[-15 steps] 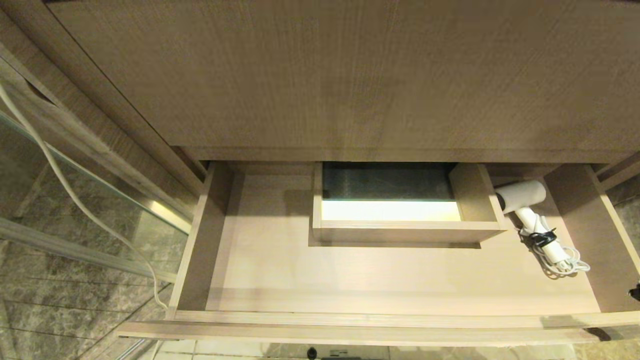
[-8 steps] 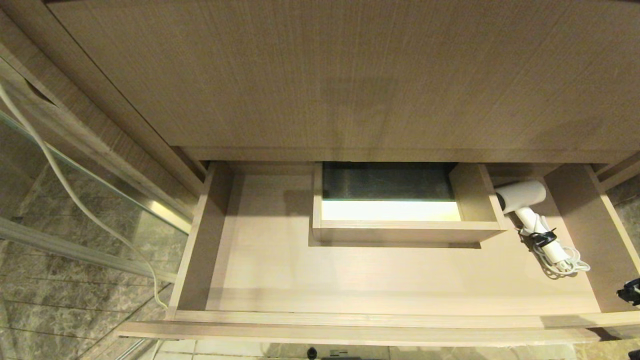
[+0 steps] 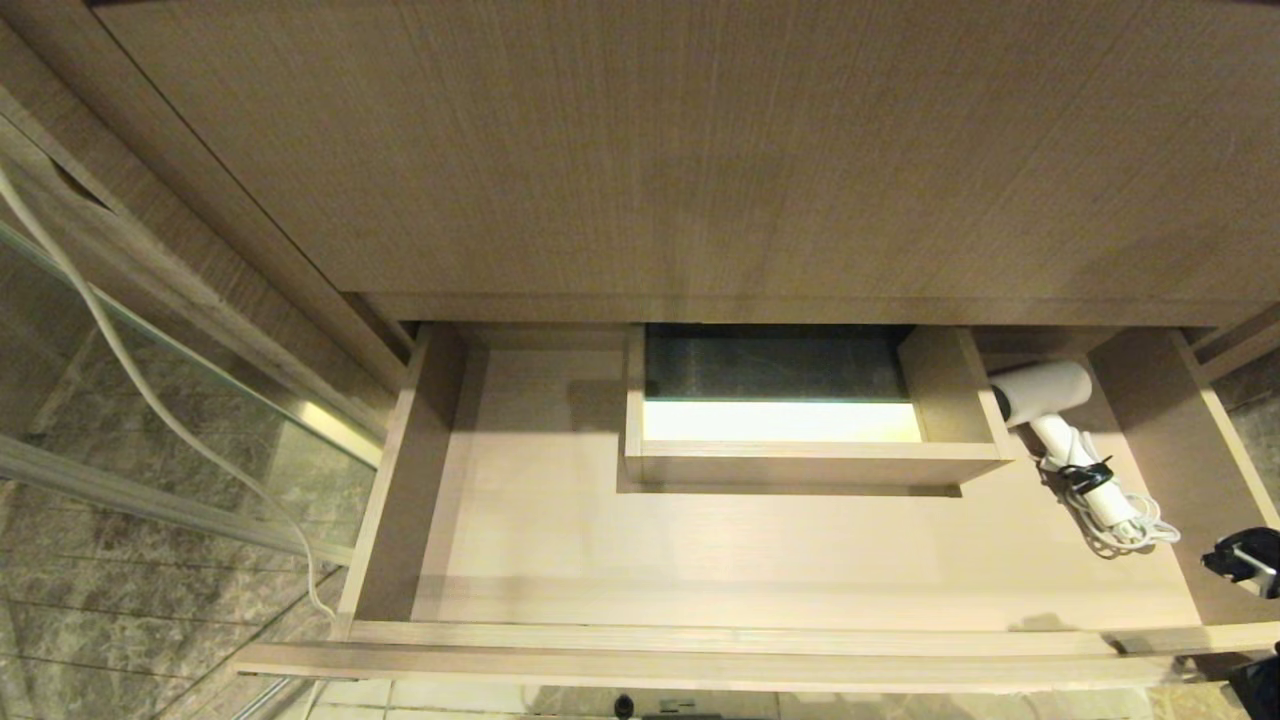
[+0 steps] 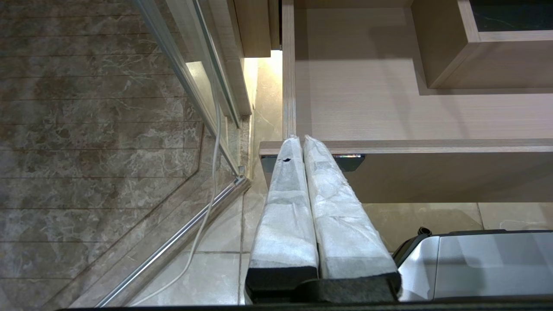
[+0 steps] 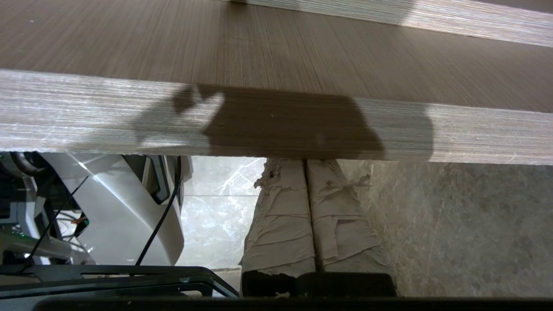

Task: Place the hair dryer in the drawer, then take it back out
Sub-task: Close the drawer

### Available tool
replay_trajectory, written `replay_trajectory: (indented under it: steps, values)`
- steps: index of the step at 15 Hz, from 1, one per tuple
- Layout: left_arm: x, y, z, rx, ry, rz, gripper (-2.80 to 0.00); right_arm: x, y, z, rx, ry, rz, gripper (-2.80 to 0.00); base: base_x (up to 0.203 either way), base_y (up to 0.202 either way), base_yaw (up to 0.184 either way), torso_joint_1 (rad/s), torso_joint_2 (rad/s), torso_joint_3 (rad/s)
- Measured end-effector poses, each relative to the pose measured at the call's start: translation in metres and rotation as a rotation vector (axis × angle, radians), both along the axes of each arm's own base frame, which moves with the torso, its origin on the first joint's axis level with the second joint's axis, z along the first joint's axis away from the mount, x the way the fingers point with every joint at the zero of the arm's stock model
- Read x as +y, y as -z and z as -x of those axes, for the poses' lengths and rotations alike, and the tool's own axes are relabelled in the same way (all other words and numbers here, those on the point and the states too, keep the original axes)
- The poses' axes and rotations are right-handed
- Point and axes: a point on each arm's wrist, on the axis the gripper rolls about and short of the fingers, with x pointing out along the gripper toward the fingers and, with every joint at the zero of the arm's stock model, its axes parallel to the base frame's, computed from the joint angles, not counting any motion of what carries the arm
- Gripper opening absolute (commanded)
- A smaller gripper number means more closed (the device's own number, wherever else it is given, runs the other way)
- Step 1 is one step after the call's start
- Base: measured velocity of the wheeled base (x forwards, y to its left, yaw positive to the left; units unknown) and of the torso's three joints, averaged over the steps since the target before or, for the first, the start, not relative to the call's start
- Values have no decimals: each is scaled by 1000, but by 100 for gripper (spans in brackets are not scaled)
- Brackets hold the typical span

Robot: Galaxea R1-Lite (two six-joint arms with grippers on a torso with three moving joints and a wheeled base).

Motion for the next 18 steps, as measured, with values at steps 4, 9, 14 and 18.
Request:
replay_trajectory:
  steps: [4,9,14,18]
  values:
    - [0,0,0,0,0,0,-280,-4,-5,-9,-47,0,22,-280,0,0,0,0,0,0]
    - [0,0,0,0,0,0,-280,-12,-24,-26,-199,29,39,-280,0,0,0,0,0,0]
    - [0,0,0,0,0,0,-280,-35,-61,-79,-551,45,128,-280,0,0,0,0,0,0]
    - [0,0,0,0,0,0,-280,-40,-59,-90,-575,47,129,-280,0,0,0,0,0,0]
